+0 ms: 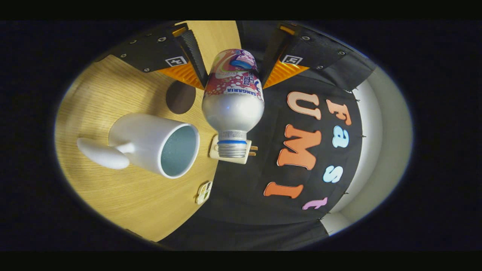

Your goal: Take the bottle from table, then pour the juice into the cup, finally place the bottle on the coaster

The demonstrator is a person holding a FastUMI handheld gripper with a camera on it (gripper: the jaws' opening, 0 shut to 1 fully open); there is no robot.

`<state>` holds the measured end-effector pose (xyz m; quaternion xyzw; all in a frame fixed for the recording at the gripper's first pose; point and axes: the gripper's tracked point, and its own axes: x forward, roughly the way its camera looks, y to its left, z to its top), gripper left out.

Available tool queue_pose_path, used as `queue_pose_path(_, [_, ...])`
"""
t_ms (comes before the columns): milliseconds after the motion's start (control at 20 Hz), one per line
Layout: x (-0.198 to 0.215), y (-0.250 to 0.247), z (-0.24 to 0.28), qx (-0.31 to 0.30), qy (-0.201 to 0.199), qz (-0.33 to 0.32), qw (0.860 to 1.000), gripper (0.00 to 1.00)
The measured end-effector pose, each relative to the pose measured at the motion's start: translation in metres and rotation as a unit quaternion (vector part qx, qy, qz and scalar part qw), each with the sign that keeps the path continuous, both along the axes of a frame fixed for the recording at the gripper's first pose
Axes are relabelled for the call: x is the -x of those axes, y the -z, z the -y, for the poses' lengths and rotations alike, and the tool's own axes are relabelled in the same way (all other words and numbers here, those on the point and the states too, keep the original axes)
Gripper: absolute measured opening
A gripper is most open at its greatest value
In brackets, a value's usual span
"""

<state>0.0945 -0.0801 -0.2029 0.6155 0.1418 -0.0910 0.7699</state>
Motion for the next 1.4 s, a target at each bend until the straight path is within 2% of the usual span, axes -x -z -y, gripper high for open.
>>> queue_pose_path(400, [-0.001, -0.012, 0.0, -0.095, 0.021, 0.008, 0.995, 0.76])
queue_pose_path(700, [-0.007, -0.024, -0.001, -0.17, 0.042, 0.027, 0.984, 0.76])
queue_pose_path(1400, [-0.007, -0.031, 0.01, -0.243, 0.065, 0.045, 0.967, 0.76])
